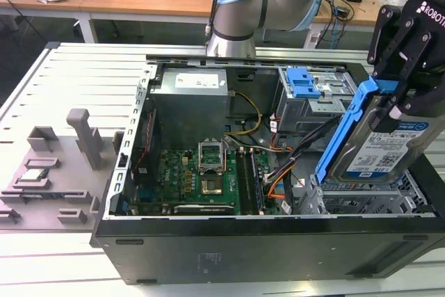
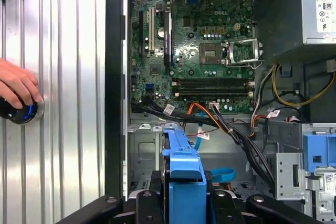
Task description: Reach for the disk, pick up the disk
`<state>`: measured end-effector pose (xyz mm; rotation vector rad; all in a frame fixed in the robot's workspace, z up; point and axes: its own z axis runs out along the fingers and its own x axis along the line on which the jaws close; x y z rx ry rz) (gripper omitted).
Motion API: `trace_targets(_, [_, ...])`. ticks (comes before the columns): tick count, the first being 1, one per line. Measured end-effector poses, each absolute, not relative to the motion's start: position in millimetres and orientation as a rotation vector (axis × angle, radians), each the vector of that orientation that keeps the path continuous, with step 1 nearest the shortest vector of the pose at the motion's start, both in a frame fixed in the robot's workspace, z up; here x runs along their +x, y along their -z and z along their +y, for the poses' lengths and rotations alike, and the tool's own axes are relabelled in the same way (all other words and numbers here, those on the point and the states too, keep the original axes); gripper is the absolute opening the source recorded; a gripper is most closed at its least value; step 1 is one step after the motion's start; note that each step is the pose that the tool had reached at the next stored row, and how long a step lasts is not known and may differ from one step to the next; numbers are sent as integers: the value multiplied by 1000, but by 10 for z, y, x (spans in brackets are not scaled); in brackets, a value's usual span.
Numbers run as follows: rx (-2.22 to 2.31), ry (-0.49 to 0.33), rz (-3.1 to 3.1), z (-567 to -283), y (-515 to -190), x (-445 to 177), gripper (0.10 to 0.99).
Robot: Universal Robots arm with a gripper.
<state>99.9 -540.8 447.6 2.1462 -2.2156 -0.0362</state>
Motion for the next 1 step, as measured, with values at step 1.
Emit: trace_targets(1, [2146,36,-2216,-5408,-4476,999,369])
